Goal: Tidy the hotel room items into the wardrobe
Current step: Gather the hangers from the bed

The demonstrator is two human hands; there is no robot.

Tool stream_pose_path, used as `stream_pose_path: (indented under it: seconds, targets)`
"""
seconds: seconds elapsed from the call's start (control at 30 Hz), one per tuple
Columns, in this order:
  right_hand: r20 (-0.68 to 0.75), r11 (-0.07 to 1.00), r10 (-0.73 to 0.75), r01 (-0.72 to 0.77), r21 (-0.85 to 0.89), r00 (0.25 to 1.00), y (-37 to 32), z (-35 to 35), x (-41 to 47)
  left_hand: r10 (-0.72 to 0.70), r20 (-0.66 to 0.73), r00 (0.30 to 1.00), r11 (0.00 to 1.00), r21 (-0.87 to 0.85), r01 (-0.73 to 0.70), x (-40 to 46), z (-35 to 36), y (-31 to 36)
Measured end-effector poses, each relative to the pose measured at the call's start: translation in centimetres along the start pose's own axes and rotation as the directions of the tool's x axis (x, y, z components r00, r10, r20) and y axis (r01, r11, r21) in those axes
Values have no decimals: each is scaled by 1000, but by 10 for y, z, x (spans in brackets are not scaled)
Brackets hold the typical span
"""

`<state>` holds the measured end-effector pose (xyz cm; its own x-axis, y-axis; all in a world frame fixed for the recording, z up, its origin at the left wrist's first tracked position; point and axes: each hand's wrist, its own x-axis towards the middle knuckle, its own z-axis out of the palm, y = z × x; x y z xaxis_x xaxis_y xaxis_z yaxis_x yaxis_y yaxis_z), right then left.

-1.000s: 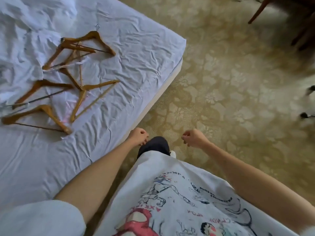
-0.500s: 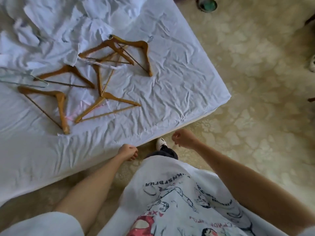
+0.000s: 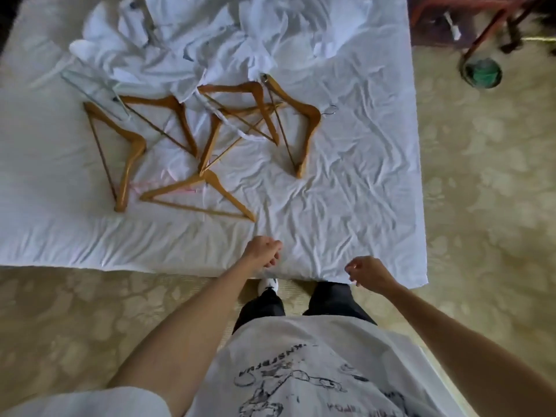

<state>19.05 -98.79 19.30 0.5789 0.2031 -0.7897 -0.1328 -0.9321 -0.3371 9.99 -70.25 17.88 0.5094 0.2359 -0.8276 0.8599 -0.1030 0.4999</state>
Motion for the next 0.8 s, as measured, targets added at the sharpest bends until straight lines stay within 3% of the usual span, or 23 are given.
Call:
stream_pose_path:
  seconds: [0.33, 0.63, 0.8]
  targets:
    - [118, 980, -195, 189, 57, 974, -81, -111, 131, -152, -263, 953, 957, -279, 76, 52, -11, 88]
    - [79, 968, -232, 222, 117, 970, -171, -151, 242, -102, -375, 921, 990, -130, 57, 172, -74, 189]
    - [27, 986, -159, 157, 62, 987, -202, -141, 317, -120, -514, 850, 992, -41, 116, 257, -106, 227]
